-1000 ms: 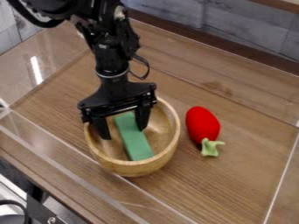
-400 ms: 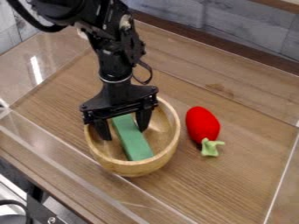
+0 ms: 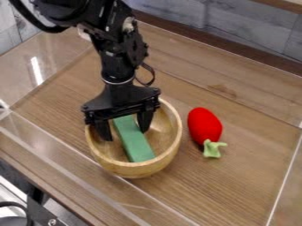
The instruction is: Remove the green stick from the brown bowl and put it on the table
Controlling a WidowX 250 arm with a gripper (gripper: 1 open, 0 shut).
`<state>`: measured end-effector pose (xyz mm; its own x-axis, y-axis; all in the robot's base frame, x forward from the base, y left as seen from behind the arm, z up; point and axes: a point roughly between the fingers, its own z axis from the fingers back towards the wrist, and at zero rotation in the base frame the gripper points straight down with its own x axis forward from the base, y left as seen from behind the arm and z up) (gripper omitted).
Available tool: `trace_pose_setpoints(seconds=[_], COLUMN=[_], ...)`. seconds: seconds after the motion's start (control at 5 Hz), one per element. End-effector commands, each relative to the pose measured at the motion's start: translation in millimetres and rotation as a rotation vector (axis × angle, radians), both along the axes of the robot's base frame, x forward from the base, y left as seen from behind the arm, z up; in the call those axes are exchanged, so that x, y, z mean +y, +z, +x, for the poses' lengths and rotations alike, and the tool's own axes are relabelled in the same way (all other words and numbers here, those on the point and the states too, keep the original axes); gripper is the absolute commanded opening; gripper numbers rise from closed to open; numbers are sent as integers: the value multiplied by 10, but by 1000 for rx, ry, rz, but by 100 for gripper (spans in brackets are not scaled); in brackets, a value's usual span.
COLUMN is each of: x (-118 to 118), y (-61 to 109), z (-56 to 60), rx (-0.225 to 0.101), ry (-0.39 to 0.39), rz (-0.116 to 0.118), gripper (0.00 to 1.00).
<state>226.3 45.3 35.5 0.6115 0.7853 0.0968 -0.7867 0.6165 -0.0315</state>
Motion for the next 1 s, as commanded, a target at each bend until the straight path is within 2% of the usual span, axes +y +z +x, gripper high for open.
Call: trace_pose_setpoints(seconds=[0.0,0.2,0.4,0.8], x=[8,20,17,-27], y=[82,90,70,322], z=[119,139,145,153], rx=[-43,-46,-45,-62], ry=[-21,-25,-22,-23], rz=[21,34,34,5], gripper=[100,100,0,0])
